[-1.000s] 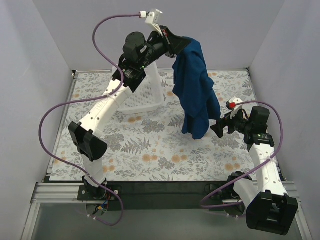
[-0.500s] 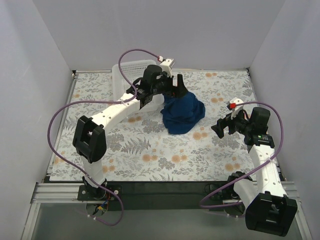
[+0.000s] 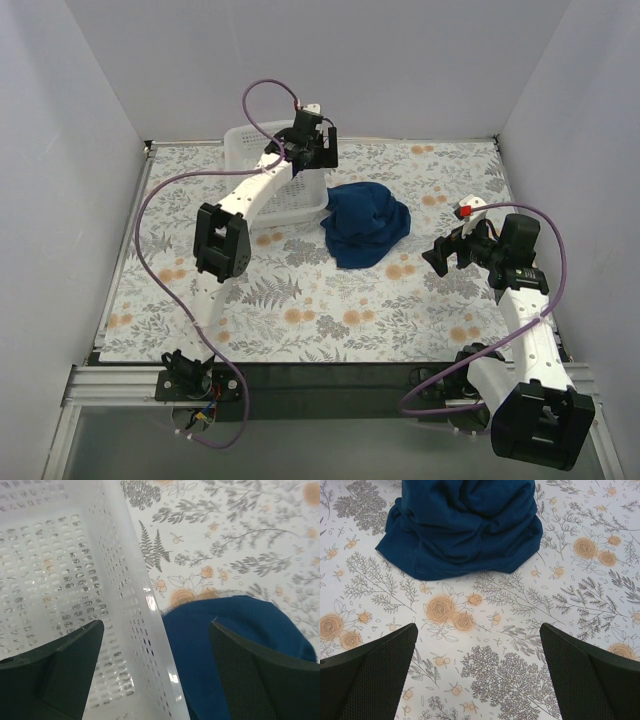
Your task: Fold and stack the t-shirts
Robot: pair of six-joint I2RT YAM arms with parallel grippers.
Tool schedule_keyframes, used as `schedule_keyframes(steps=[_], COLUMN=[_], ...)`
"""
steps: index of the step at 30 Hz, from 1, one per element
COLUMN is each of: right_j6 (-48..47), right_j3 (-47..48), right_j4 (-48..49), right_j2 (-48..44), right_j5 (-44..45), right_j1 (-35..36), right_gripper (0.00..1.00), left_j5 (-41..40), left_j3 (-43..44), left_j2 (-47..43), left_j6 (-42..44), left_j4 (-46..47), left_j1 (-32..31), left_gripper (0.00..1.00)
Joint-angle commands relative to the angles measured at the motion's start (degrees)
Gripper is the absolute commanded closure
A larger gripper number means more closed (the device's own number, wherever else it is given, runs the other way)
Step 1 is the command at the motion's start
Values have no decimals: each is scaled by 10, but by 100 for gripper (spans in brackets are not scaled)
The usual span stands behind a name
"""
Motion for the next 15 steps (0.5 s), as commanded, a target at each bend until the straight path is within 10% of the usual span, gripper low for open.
schedule_keyframes(steps=[1,6,10,15], right_j6=[-3,-3,-2,-1], right_j3=[0,0,0,1], right_j4=[21,21,22,21], right_j2=[4,8,7,4], right_j5=[-11,-14,-15,-14], right_j1=[-2,-1,-2,-2], right_gripper=[2,2,2,2], left_j5=[-58,-88,-197,-214], left_j3=[76,64,29,-146], left_j2=[44,73,60,-35], left_j6=[-4,14,41,60], left_j4=[-81,-65,-76,-31], left_j1=[-10,-11,-7,40], left_gripper=[23,48,96,100])
